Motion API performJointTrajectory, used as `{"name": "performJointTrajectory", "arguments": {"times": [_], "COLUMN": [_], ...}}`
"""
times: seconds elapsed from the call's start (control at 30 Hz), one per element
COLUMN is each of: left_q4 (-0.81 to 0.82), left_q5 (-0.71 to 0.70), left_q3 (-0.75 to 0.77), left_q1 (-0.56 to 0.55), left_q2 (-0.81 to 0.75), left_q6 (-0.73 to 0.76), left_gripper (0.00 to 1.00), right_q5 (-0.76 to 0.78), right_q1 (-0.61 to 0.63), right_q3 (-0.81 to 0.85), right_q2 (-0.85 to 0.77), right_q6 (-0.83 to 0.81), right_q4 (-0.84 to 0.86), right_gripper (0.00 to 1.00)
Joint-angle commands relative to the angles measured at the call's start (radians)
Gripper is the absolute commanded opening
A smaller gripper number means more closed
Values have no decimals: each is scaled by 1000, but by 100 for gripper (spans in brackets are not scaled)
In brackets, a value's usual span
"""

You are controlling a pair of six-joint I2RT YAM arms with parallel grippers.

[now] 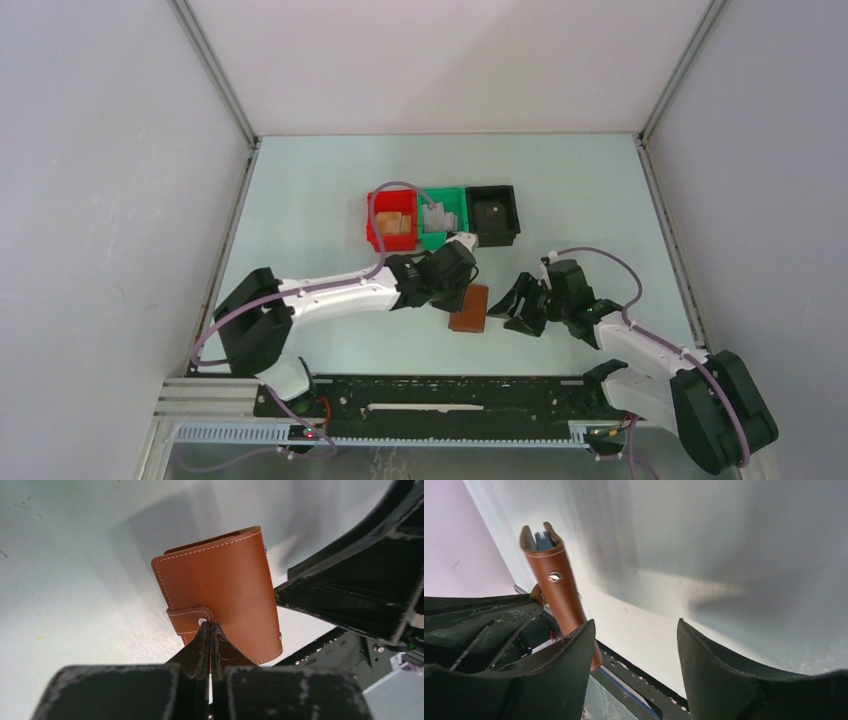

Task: Take the credit cards out of the card holder
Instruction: Open the card holder at the center of the board.

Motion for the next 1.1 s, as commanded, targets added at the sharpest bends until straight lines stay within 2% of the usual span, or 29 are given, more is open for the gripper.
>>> {"name": "performJointTrajectory", "arguments": {"times": [0.0,0.2,0.37,0.53,0.63,0.9,1.07], "left_q4": [119,123,104,125,157,162,151], "left_q5": [99,119,102,138,193,210,207], "left_q3": [-55,-59,-53,-58,-64,-41,-33], "left_q1": [17,32,39,39,39,39,39], "left_q2": [-69,-69,-60,-58,-49,-36,-37], "left_q6": [34,35,29,14,2,8,7], "left_gripper": [0,0,0,0,0,0,0], "right_q5": [-5,-33,109,112,18,-177,-176], "right_q1": [35,51,40,-61,-120,-112,-52], "right_q3": [20,-3,-7,-81,-124,-114,-83], "right_q2": [36,23,-97,-266,-313,-155,-92], "right_q6": [22,84,118,155,154,88,82], "right_q4": [106,228,68,26,119,275,330], "right_gripper": [71,73,72,81,88,89,85]}}
